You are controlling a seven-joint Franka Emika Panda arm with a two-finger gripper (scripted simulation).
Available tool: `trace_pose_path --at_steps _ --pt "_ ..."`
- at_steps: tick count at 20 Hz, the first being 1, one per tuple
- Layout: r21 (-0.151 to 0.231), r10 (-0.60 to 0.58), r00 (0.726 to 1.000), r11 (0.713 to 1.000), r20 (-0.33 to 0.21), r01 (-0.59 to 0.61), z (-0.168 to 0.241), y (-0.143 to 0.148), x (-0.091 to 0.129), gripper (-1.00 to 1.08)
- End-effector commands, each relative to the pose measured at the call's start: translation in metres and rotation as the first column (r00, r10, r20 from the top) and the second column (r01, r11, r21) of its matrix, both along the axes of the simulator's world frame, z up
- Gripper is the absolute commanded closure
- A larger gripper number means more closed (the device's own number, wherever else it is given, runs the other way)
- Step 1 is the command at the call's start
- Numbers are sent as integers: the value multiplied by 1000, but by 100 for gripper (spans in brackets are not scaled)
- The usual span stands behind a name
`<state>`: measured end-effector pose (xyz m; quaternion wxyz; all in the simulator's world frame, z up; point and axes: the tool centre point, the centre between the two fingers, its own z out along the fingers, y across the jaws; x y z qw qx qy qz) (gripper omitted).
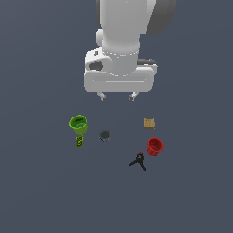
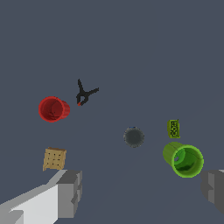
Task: Pick up a designated object from a clutter of objects.
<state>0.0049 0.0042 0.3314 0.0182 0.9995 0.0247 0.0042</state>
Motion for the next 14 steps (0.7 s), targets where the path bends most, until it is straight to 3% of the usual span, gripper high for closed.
trace_pose_path --at_steps 1,14 --pt "0 3 1000 1000 0 -3 -1 0 0 -92" --pt "7 123 992 992 -6 -123 -48 -12 7 -92"
